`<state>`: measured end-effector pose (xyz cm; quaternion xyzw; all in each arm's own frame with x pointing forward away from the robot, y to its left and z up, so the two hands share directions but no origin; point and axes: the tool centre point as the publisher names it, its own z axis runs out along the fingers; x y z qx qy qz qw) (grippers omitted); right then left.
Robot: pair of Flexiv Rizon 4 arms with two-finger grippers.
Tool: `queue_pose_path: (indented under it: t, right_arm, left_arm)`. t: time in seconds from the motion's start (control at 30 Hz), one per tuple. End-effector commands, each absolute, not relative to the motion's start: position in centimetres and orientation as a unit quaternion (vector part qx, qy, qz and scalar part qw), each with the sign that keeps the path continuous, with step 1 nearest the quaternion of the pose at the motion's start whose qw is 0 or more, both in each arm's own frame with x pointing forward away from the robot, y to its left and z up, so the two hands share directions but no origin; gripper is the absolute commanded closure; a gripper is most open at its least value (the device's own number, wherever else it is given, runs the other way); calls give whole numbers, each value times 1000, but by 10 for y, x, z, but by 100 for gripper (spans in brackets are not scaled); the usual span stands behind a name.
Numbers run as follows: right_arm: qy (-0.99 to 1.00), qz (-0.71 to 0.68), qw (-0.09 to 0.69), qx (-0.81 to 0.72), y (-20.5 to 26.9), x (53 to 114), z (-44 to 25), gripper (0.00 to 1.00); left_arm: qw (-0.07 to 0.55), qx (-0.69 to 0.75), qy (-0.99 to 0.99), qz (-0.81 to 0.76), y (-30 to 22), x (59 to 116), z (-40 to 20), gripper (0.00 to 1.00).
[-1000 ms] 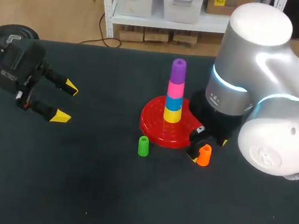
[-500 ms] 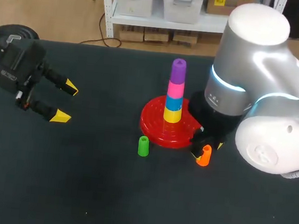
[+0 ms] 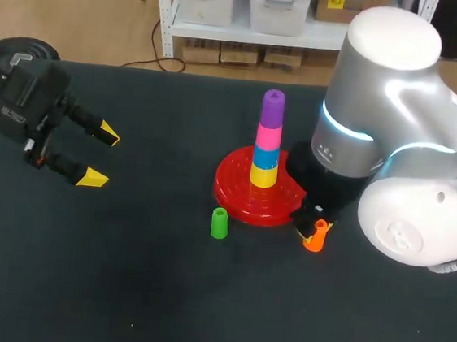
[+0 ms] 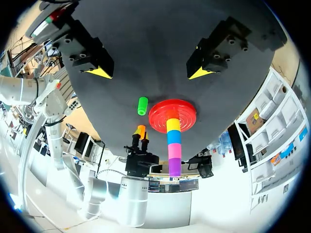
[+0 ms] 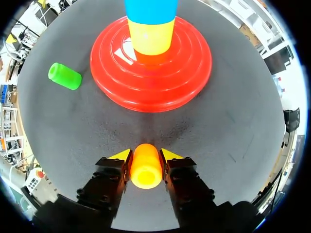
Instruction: Pick up and stack the cylinders on the red base in this order: pink,purple,orange,green
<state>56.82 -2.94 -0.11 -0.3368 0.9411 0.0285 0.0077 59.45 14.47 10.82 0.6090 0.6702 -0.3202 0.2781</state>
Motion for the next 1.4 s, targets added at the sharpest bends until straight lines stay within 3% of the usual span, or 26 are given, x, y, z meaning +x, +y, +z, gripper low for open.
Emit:
queue_pose_path:
  t: [0.03, 0.8, 1.4]
  right_arm:
    - [941, 29, 10, -337, -29, 568, 2, 100]
    - [915, -29, 123, -382, 1, 604, 186, 100]
    - [890, 2, 101, -446, 24, 660, 244, 100]
  left_arm:
    - [280, 609, 669, -320, 145, 594, 107, 0]
    - [280, 609, 669, -320, 145, 594, 107, 0]
    - [280, 609, 669, -320, 145, 594, 107, 0]
